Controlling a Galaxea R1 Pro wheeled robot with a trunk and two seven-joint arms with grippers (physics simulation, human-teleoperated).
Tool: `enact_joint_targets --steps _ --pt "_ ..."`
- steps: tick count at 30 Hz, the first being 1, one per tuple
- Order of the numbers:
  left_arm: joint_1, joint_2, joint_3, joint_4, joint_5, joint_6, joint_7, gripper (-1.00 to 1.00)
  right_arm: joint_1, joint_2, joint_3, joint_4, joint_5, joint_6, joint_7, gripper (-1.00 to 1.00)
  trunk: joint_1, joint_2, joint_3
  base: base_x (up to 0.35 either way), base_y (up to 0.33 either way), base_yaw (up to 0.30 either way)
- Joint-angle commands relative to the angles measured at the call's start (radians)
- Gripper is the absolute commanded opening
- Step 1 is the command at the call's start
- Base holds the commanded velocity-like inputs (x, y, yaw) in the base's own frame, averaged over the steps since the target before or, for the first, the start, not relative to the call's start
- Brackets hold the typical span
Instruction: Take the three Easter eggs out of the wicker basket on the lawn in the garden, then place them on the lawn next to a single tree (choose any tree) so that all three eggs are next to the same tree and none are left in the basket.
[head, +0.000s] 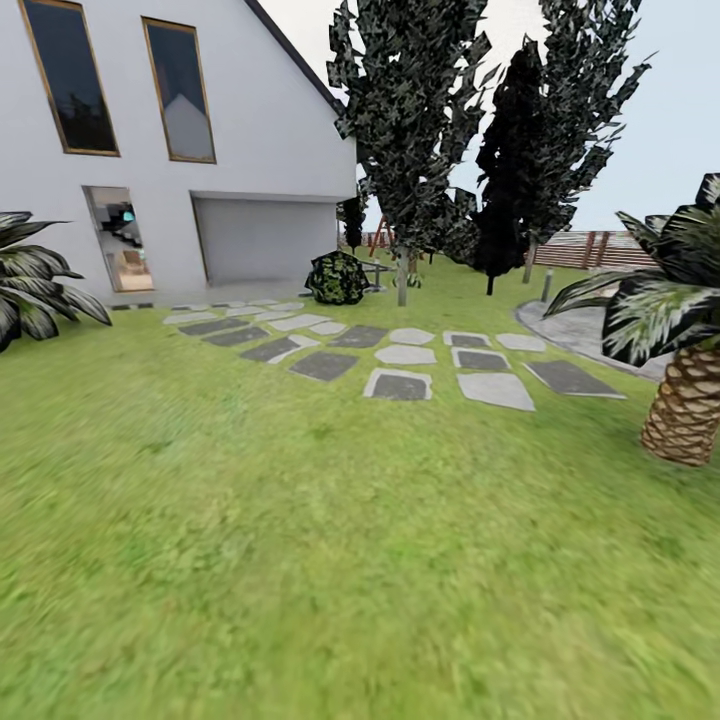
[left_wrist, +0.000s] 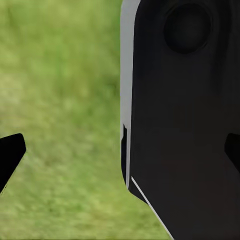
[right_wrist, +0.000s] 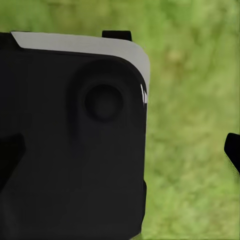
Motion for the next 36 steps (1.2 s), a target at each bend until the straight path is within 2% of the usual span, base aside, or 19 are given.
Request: enact_joint_targets --steps 1,11,27,36 --pt "0.001 0.000 0.000 -0.002 0.000 -0.001 -0.001 1.00 -0.001 0.000 0.000 0.001 0.001 0.000 0.000 1.00 0.001 0.000 -0.001 0.335 0.085 -0.004" --pt "0.001 0.000 0.000 -0.002 0.000 -0.001 -0.001 1.00 -0.001 0.000 -0.001 0.001 0.000 0.000 0.000 1.00 0.001 0.000 -0.001 0.335 0.084 -0.167" --pt "0.001 0.000 0.000 -0.002 -0.001 -0.001 -0.001 1.00 -0.001 0.000 0.000 0.001 0.001 0.000 0.000 1.00 0.001 0.000 -0.001 0.335 0.079 -0.019" --pt "0.001 0.000 0.000 -0.002 -0.001 -0.001 0.000 1.00 -0.001 0.000 0.000 0.001 0.001 0.000 0.000 1.00 0.001 0.000 -0.001 0.335 0.073 -0.267"
